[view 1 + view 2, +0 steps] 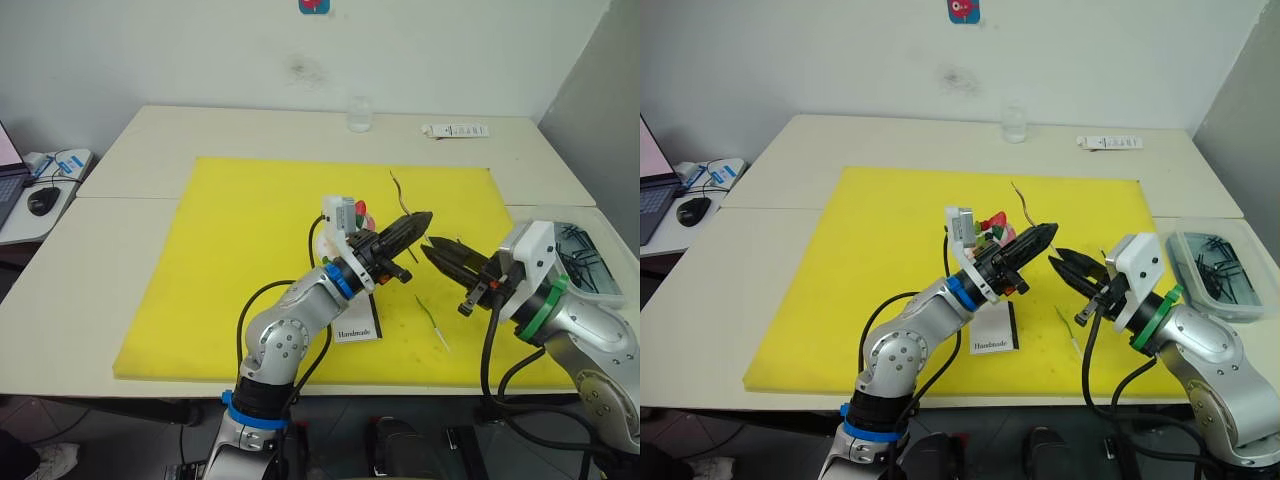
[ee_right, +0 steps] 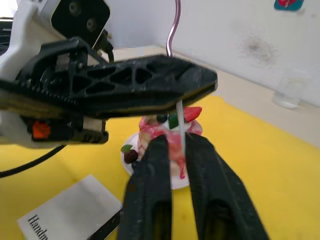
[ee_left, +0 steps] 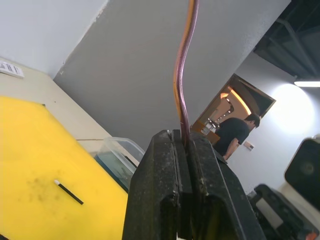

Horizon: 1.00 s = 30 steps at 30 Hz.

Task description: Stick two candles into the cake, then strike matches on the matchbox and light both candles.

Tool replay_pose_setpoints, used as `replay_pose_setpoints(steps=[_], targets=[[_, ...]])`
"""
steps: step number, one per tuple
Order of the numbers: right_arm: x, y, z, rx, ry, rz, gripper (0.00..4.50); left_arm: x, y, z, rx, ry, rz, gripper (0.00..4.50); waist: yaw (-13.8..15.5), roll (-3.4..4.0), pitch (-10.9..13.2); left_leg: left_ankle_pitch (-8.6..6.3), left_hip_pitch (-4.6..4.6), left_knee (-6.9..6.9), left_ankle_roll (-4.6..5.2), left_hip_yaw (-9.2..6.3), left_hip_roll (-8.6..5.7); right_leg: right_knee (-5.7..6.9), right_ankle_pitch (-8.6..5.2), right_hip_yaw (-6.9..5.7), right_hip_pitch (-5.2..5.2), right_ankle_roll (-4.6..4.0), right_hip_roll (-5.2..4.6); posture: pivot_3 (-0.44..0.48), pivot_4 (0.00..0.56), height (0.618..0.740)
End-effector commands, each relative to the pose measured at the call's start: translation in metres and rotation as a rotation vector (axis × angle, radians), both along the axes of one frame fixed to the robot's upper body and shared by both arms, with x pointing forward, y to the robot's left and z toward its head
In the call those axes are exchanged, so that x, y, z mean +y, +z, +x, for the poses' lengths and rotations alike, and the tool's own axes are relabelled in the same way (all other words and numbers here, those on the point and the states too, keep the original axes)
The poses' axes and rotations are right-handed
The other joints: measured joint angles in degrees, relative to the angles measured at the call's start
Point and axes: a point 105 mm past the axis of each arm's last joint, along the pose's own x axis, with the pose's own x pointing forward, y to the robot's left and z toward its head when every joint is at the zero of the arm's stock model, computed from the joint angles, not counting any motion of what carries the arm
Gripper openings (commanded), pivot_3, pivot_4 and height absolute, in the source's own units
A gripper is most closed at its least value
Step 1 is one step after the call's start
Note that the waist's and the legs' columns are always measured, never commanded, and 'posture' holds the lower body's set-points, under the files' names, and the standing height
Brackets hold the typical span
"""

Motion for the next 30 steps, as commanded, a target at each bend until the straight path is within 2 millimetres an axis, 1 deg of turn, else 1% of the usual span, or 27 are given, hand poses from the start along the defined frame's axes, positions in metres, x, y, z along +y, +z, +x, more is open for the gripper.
replay_pose_setpoints(steps=[1, 3, 7, 8, 10, 11, 14, 16, 19, 23, 26, 30], targets=[[-0.001, 0.01, -0.004, -0.05, 0.023, 0.002, 2.04, 0.014, 0.022, 0.001, -0.084, 0.041, -0.003, 0.0, -0.1, 0.0, 0.0, 0.0, 0.0, 0.0, 0.0, 0.0, 0.0, 0.01, 0.0, -0.01, -0.01, 0.0, 0.0, 0.0, 0.15, 0.74], [0.002, 0.011, -0.005, -0.051, 0.031, 0.0, 2.71, 0.027, 0.023, 0.004, -0.099, 0.079, 0.023, 0.0, -0.2, 0.0, 0.0, 0.0, 0.02, 0.0, 0.0, -0.01, 0.02, 0.02, 0.0, -0.01, -0.01, 0.0, 0.06, 0.0, 0.15, 0.74], [0.018, 0.016, -0.003, -0.025, 0.09, -0.004, 4.27, 0.059, 0.027, 0.006, -0.143, 0.175, 0.127, 0.0, -0.6, -0.01, 0.0, 0.0, 0.02, -0.01, 0.0, -0.02, 0.1, 0.04, 0.0, 0.0, -0.03, 0.0, 0.14, 0.0, 0.15, 0.74], [0.02, 0.017, -0.001, -0.023, 0.097, -0.007, 4.46, 0.065, 0.027, 0.006, -0.15, 0.202, 0.155, 0.0, -0.7, -0.01, 0.0, 0.0, 0.02, -0.02, 0.0, -0.02, 0.11, 0.05, 0.0, -0.01, -0.04, -0.01, 0.14, 0.0, 0.15, 0.74], [0.021, 0.021, 0.013, -0.031, 0.075, -0.013, 4.46, 0.08, 0.03, 0.007, -0.159, 0.258, 0.198, 0.0, -1.0, -0.01, 0.0, 0.0, 0.02, -0.02, 0.0, -0.03, 0.12, 0.05, 0.0, -0.01, -0.02, -0.01, 0.14, 0.0, 0.15, 0.74], [0.021, 0.023, 0.018, -0.037, 0.064, -0.018, 4.46, 0.085, 0.03, 0.008, -0.161, 0.277, 0.211, 0.0, -1.1, -0.02, 0.0, 0.0, 0.01, -0.03, 0.0, -0.03, 0.12, 0.04, 0.0, -0.01, -0.02, -0.01, 0.14, 0.0, 0.15, 0.74], [0.019, 0.026, 0.031, -0.055, 0.04, -0.025, 4.46, 0.109, 0.031, 0.009, -0.171, 0.37, 0.265, 0.0, -1.1, -0.03, 0.0, 0.0, 0.0, -0.02, -0.01, 0.02, 0.1, 0.01, 0.0, 0.0, -0.01, -0.01, 0.1, 0.0, 0.15, 0.74], [0.021, 0.027, 0.034, -0.057, 0.058, -0.033, 4.46, 0.123, 0.031, 0.011, -0.172, 0.416, 0.295, 0.0, -1.1, -0.05, 0.0, 0.0, -0.01, -0.03, -0.01, 0.06, 0.1, 0.0, 0.0, 0.0, -0.03, -0.01, 0.08, 0.0, 0.15, 0.74], [0.025, 0.024, 0.036, -0.044, 0.096, -0.061, 4.46, 0.137, 0.03, 0.014, -0.182, 0.454, 0.341, 0.0, -1.1, -0.05, 0.0, 0.0, -0.02, -0.06, -0.01, 0.05, 0.12, 0.01, 0.0, 0.0, -0.04, 0.0, 0.08, 0.0, 0.15, 0.74], [0.031, 0.016, 0.038, -0.01, 0.134, -0.112, 4.46, 0.157, 0.031, 0.025, -0.206, 0.504, 0.385, 0.0, -1.1, -0.05, 0.0, 0.0, 0.01, -0.07, -0.01, 0.07, 0.14, 0.05, -0.02, -0.02, -0.05, -0.05, 0.1, 0.0, 0.15, 0.74], [0.037, 0.015, 0.038, -0.006, 0.148, -0.129, 4.46, 0.161, 0.029, 0.032, -0.21, 0.5, 0.396, 0.0, -1.1, -0.05, 0.0, 0.0, 0.02, -0.06, -0.01, 0.08, 0.15, 0.06, -0.04, -0.03, -0.05, -0.08, 0.1, 0.0, 0.15, 0.74], [0.048, 0.018, 0.038, -0.018, 0.145, -0.124, 4.46, 0.146, 0.02, 0.046, -0.224, 0.412, 0.414, 0.0, -1.0, -0.05, 0.0, 0.0, -0.01, -0.03, -0.01, 0.13, 0.12, 0.04, -0.02, -0.05, -0.06, -0.05, 0.07, 0.0, 0.15, 0.74]])
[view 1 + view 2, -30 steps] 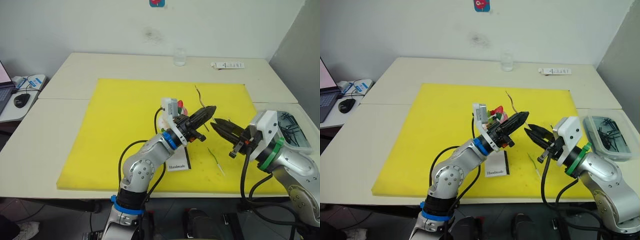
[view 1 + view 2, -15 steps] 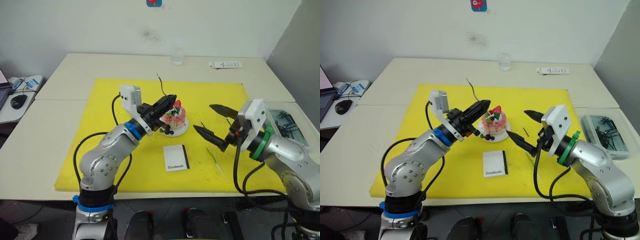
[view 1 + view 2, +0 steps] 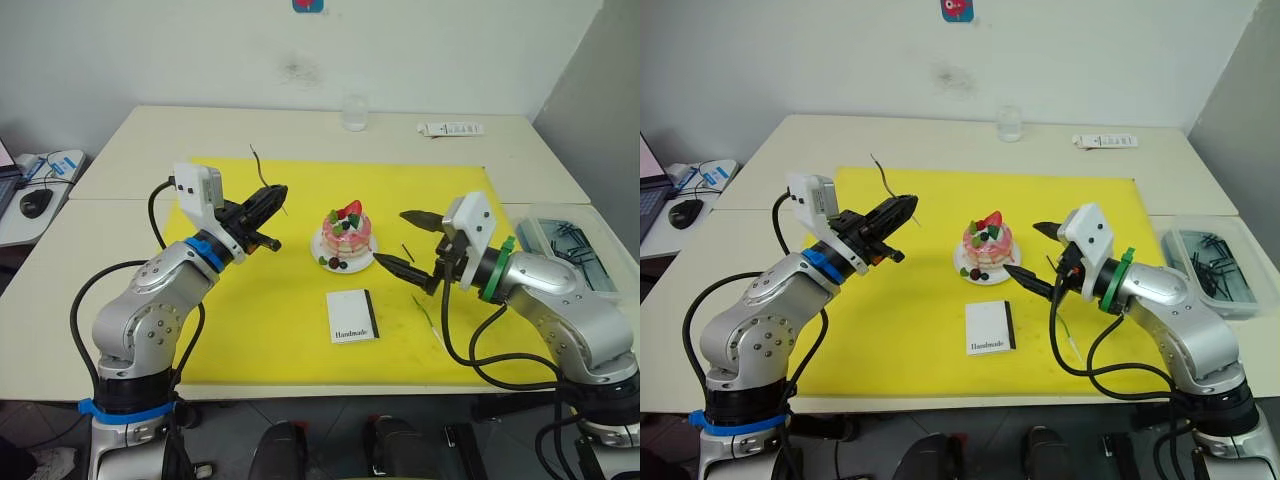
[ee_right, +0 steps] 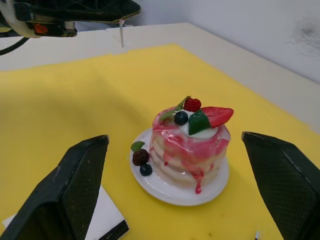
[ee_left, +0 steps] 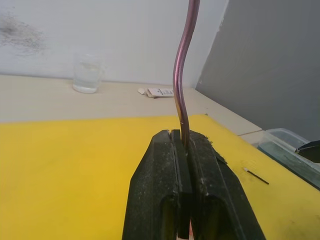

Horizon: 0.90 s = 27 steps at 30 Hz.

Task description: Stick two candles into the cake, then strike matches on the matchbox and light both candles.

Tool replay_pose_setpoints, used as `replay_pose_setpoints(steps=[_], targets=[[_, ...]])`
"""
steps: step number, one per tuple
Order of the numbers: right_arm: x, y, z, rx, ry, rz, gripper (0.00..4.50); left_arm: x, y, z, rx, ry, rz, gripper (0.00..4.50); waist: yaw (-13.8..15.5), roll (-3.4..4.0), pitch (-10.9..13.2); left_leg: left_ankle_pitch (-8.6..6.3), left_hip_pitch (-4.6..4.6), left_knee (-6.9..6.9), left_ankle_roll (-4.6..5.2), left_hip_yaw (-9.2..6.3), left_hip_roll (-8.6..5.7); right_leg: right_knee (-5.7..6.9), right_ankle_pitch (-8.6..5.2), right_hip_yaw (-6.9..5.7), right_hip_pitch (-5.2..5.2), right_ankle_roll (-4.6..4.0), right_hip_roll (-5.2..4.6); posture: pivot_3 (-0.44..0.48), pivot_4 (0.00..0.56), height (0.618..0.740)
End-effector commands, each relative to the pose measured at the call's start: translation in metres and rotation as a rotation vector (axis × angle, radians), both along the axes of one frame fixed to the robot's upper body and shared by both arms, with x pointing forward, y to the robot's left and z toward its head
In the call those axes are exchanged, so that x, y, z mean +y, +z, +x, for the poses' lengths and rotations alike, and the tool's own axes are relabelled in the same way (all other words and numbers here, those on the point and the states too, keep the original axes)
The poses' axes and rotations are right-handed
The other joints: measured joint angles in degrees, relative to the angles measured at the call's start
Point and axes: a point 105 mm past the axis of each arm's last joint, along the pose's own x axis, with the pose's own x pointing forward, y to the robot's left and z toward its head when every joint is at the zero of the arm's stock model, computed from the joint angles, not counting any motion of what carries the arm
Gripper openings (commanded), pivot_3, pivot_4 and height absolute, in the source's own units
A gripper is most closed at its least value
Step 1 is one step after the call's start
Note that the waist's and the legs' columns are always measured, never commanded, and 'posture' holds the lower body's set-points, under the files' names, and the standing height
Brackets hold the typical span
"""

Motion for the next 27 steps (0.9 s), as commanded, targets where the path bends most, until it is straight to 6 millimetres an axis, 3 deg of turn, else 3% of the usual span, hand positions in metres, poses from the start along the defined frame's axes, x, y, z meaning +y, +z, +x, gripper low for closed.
replay_pose_setpoints(steps=[1, 11, 27], targets=[[0.008, 0.012, -0.003, -0.056, 0.006, -0.003, 4.46, -0.013, 0.006, 0.007, -0.06, -0.066, 0.019, 0.0, 0.1, 0.0, 0.0, 0.0, 0.0, 0.0, 0.0, 0.02, -0.01, -0.02, 0.0, 0.01, 0.0, 0.0, -0.01, 0.0, 0.15, 0.74], [0.017, 0.015, 0.007, -0.065, -0.051, -0.001, 4.46, -0.027, -0.003, 0.03, 0.013, -0.166, -0.084, 0.0, -0.1, 0.0, 0.0, 0.0, -0.05, -0.05, 0.0, 0.04, 0.05, 0.04, 0.15, 0.0, -0.12, 0.25, 0.04, 0.0, 0.15, 0.74], [0.035, 0.023, 0.0, -0.058, -0.027, 0.035, 4.46, -0.034, -0.014, 0.031, 0.058, -0.211, -0.073, 0.0, -0.1, 0.0, 0.0, 0.0, -0.13, -0.05, 0.0, 0.02, 0.06, 0.07, 0.14, 0.0, -0.17, 0.29, 0.04, 0.0, 0.15, 0.74]])
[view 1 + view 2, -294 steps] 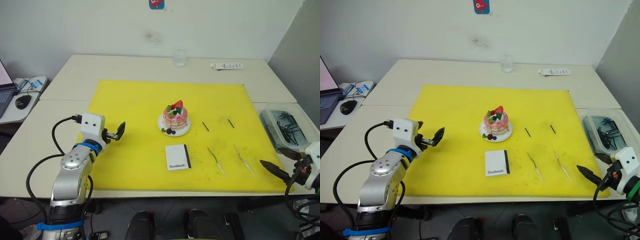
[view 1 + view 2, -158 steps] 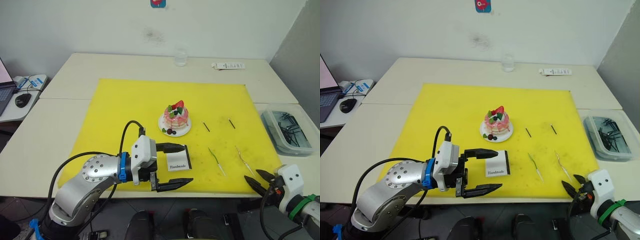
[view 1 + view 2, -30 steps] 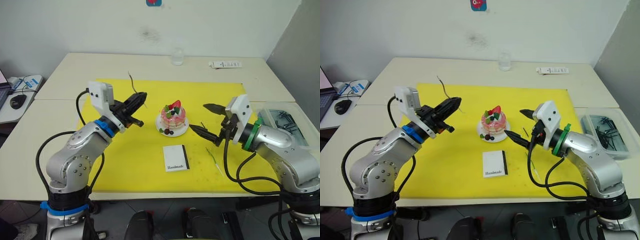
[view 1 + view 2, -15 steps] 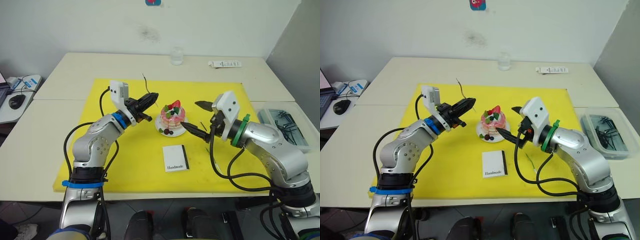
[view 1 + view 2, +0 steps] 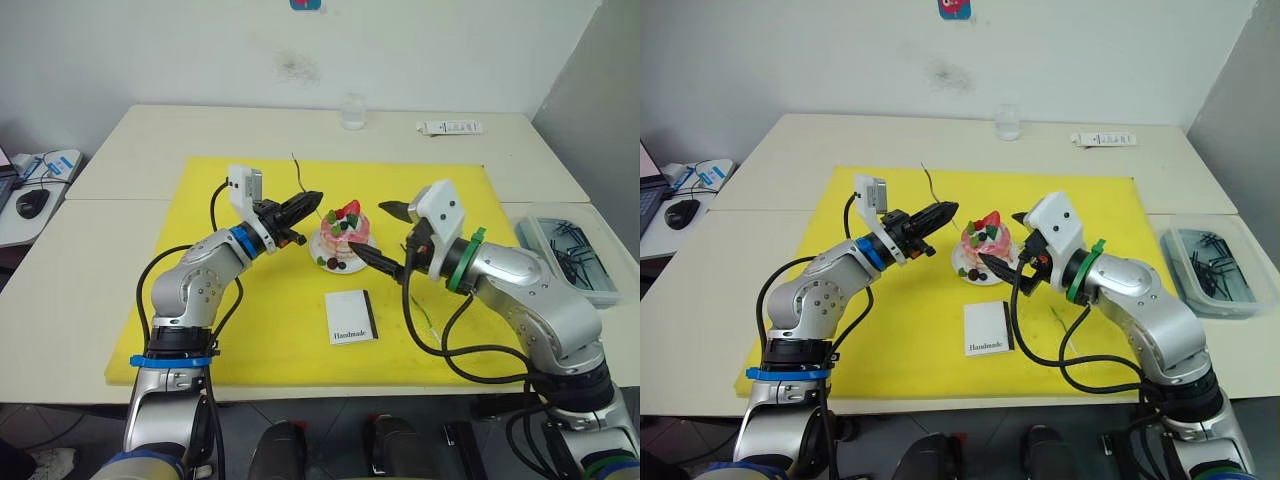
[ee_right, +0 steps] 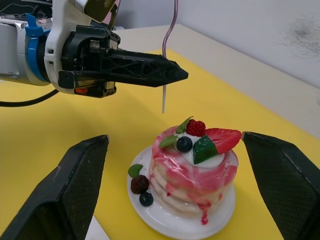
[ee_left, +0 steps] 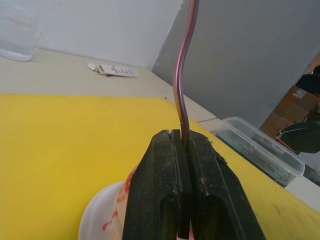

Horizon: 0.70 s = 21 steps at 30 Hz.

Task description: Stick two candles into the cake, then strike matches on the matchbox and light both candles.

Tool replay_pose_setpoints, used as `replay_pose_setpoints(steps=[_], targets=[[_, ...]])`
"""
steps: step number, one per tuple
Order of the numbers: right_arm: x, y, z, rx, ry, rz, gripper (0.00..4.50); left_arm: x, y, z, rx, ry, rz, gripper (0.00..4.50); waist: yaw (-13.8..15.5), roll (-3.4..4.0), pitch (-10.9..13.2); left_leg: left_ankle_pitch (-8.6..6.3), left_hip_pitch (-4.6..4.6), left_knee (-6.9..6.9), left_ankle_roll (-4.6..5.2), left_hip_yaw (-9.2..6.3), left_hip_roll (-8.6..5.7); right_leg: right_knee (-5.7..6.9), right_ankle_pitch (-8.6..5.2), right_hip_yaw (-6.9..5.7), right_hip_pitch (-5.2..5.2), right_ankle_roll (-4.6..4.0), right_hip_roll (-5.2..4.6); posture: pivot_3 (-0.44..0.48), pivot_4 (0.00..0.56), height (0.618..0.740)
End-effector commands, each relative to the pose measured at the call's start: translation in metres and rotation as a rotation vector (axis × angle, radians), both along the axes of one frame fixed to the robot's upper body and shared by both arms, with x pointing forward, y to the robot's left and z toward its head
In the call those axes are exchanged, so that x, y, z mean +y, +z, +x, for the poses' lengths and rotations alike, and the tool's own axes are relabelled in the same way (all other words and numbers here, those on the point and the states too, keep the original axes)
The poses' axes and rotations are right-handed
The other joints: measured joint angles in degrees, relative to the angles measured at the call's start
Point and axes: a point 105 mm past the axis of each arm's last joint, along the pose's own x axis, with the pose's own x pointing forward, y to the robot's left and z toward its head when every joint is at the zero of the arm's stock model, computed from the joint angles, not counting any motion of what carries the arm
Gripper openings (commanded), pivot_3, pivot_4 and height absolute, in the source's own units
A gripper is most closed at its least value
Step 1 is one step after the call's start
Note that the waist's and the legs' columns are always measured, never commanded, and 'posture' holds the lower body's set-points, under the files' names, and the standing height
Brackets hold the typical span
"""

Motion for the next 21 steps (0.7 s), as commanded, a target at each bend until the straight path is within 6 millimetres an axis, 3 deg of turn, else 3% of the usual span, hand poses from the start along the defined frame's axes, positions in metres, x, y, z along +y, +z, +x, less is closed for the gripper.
replay_pose_setpoints(steps=[1, 21], targets=[[0.0061, 0.0154, -0.0052, -0.062, 0.02, 0.01, 4.46, -0.0028, 0.0086, 0.0011, -0.044, -0.012, 0.007, 0.0, 0.0, 0.0, 0.0, 0.0, 0.0, 0.0, 0.0, 0.0, 0.0, 0.0, 0.0, 0.0, 0.0, 0.0, 0.0, 0.0, 0.15, 0.74], [0.0011, 0.0147, -0.0021, -0.059, -0.001, 0.005, 4.46, -0.0085, 0.0004, 0.0096, -0.039, -0.004, 0.003, 0.0, 0.0, 0.0, 0.0, 0.0, -0.01, 0.0, 0.0, 0.01, -0.01, -0.01, 0.01, -0.02, 0.0, 0.01, 0.0, 0.0, 0.15, 0.74]])
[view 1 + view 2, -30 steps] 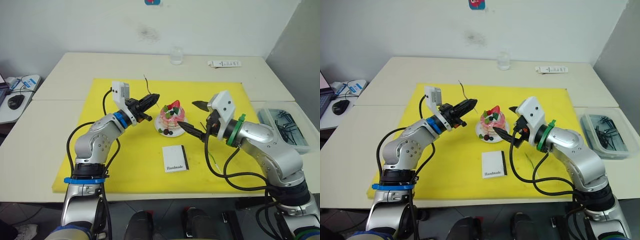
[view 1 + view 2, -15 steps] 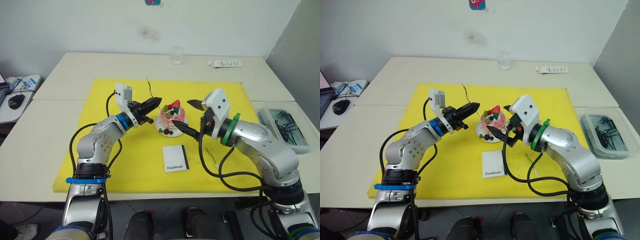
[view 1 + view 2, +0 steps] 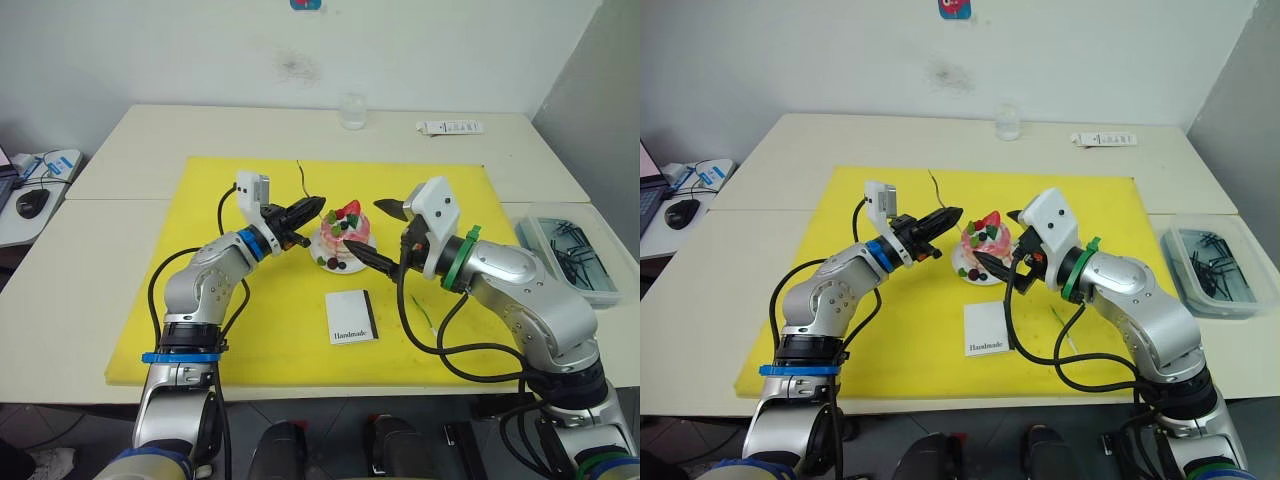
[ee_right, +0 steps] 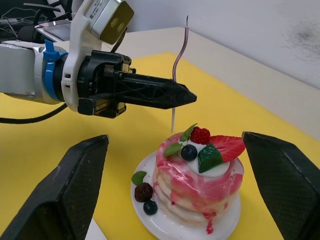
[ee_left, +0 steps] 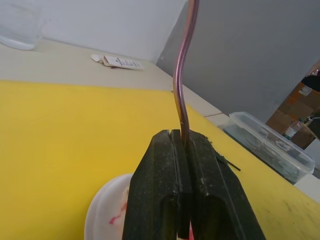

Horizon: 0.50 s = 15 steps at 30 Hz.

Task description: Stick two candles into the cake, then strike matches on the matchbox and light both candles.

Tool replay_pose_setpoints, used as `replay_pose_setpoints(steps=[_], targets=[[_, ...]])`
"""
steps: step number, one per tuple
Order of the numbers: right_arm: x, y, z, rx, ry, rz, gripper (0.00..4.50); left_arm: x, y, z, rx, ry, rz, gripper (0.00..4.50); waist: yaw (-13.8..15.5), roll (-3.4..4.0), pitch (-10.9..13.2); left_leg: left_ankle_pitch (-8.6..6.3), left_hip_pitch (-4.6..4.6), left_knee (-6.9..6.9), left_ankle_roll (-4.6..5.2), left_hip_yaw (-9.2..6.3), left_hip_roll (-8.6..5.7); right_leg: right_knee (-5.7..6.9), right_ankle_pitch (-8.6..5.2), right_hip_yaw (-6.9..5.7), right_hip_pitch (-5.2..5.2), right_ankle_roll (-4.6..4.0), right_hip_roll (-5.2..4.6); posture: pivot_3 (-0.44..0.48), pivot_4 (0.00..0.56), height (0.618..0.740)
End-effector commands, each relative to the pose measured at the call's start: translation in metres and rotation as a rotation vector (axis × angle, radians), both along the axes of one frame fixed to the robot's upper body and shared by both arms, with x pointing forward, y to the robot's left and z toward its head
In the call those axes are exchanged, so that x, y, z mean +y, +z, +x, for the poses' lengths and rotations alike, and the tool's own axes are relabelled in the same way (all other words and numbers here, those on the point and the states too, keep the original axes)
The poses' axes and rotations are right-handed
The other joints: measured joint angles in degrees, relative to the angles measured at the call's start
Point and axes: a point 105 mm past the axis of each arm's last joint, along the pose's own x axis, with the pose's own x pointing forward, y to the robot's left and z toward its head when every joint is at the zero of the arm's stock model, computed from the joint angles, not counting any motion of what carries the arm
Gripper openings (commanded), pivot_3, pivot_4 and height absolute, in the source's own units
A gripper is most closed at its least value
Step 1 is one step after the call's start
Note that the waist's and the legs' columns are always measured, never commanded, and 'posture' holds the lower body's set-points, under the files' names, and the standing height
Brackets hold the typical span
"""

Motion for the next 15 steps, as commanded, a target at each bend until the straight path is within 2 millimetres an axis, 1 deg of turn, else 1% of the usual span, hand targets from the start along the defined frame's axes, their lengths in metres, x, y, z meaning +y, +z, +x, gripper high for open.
replay_pose_setpoints(steps=[1, 15], targets=[[-0.0018, 0.0126, -0.0024, -0.057, -0.005, 0.005, 4.46, -0.0029, 0.0137, 0.0007, -0.062, -0.006, 0.0, 0.0, 0.0, 0.0, 0.0, 0.0, 0.0, 0.0, 0.0, 0.01, 0.0, 0.0, 0.0, 0.0, 0.0, 0.0, 0.0, 0.0, 0.15, 0.74], [-0.0038, 0.0153, -0.0003, -0.064, -0.019, 0.005, 4.46, -0.0066, 0.0077, 0.0018, -0.066, -0.006, 0.014, 0.0, 0.0, 0.0, 0.0, 0.0, 0.0, 0.0, 0.0, 0.0, 0.0, 0.0, 0.0, 0.0, 0.0, 0.0, 0.0, 0.0, 0.15, 0.74]])
